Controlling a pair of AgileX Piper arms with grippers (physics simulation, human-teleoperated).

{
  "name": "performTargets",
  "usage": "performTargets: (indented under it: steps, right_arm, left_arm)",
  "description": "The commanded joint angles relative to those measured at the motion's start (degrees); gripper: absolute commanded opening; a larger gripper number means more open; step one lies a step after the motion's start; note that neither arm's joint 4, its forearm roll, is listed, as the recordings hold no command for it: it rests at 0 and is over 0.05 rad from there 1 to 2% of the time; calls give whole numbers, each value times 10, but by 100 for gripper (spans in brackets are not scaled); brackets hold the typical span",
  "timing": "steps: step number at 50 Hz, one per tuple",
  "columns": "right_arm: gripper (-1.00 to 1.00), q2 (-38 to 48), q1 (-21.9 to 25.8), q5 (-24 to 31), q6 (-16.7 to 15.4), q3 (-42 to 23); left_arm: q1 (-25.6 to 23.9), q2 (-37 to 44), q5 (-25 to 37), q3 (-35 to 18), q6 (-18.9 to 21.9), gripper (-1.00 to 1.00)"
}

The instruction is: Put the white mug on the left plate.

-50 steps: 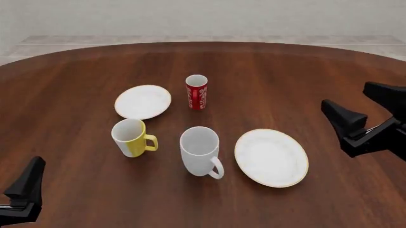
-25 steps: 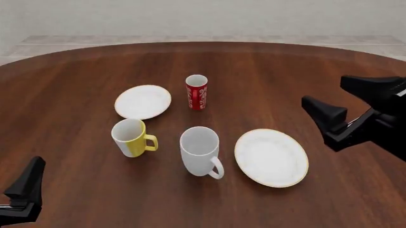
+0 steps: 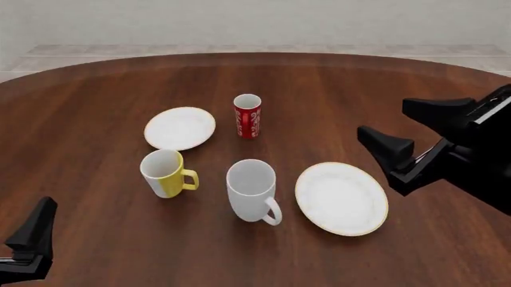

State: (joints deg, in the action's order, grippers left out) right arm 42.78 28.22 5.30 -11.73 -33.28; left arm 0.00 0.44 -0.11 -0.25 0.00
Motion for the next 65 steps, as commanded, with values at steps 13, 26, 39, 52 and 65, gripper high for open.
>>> performTargets:
  steps: [13,26,39,52,65]
  right_arm:
    - [100,32,40,-34,28,12]
    - [100,48,61,-46,38,11]
    - [100,69,88,-53,40,7]
    - [100,96,106,-71,41,15]
    - [100,130,100,-83,40,23]
  left_arm:
    - [0,0,0,0,0,100]
    - [0,0,0,0,0,100]
    - [0,0,0,0,0,100]
    - [0,0,0,0,0,100]
    - [0,0,0,0,0,100]
